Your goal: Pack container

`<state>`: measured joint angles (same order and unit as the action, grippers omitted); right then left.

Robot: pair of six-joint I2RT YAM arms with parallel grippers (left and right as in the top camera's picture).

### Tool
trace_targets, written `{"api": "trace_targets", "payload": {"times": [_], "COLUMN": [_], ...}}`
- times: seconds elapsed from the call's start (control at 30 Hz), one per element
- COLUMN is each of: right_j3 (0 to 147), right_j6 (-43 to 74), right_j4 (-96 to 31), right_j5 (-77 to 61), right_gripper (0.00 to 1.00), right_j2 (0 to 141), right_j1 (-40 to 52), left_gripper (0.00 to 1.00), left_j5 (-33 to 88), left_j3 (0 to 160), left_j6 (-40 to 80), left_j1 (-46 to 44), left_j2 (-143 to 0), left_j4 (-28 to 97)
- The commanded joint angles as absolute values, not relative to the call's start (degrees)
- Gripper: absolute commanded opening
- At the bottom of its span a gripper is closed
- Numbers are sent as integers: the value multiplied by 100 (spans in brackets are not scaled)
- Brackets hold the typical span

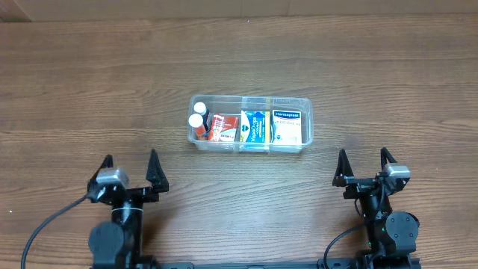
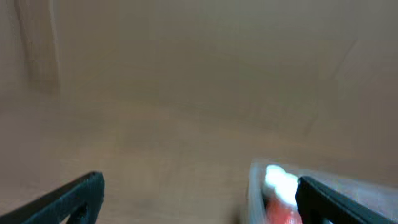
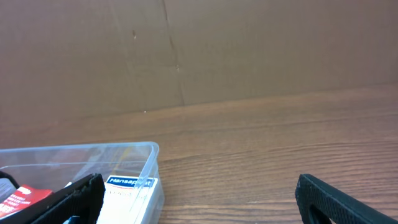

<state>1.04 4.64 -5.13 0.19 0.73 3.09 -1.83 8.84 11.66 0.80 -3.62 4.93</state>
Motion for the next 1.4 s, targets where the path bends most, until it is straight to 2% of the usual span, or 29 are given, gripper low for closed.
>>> {"api": "trace_targets", "payload": {"times": [0.0,0.13,0.27,1.37], "right_j3": [45,45,45,45], "right_j6": [447,447,447,447], "right_j4": [-482,-482,-482,-482], "right_j5": [-10,-10,-10,-10], "right_gripper": [100,100,100,100], "right_j2": [16,16,16,16], "right_j1": [342,342,342,342], "left_gripper": [100,100,100,100], "left_j5": [121,213,399,410], "left_j3": [-1,25,30,27], "left_j6": [322,16,460,642], "left_j1": [117,137,143,143], "left_j2": [-64,-14,-23,-30], "left_j4": [-1087,-742,423,408]}}
